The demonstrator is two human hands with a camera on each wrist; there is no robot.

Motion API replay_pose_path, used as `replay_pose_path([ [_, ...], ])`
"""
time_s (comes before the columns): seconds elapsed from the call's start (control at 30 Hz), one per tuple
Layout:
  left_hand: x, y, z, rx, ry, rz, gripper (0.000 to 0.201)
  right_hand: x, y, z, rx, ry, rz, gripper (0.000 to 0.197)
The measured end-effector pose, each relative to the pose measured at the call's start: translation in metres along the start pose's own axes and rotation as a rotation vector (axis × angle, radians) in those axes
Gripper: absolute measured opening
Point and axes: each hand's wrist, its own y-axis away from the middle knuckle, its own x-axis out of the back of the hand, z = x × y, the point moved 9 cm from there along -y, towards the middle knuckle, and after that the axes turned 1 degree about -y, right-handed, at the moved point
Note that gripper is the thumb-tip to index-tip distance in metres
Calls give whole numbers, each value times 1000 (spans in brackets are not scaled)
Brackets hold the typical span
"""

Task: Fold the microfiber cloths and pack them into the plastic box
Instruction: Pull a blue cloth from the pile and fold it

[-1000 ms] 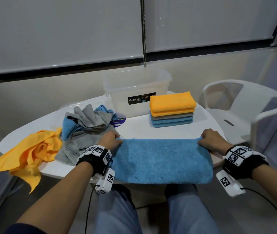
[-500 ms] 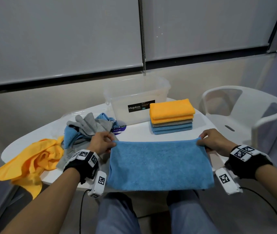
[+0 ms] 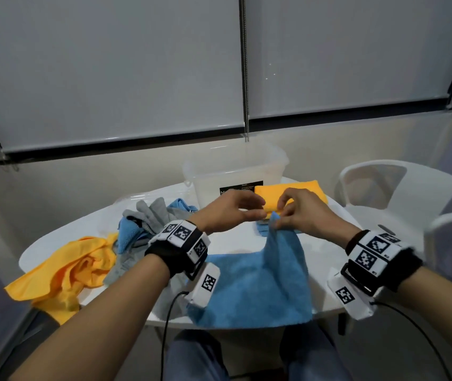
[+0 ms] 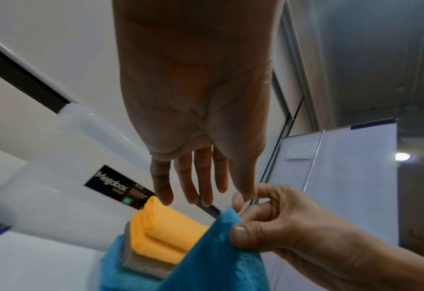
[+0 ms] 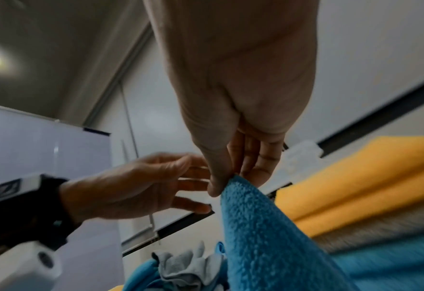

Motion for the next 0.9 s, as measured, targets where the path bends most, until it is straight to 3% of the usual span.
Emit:
replay_pose_path([
  [0.13,7,-5,28,-21,93,-61,26,1,-3,-57,178,73,-21,42],
  [0.33,51,5,41,-27,69,39,18,13,-14,-97,252,45,9,51],
  [0.43,80,12,47,-45,57,138,14,13,-23,-97,208,-56,-25,46],
  [0.57,137,26,46,-57,128,376,11,2,-28,-85,188,-101,-200,17],
  [0.7,187,47,40,-28,107,524,11,31,-38,-87,196,-278,-73,20],
  [0.9,220,70,56,-40,130,557,14,74,-54,-131,261,-384,32,17],
])
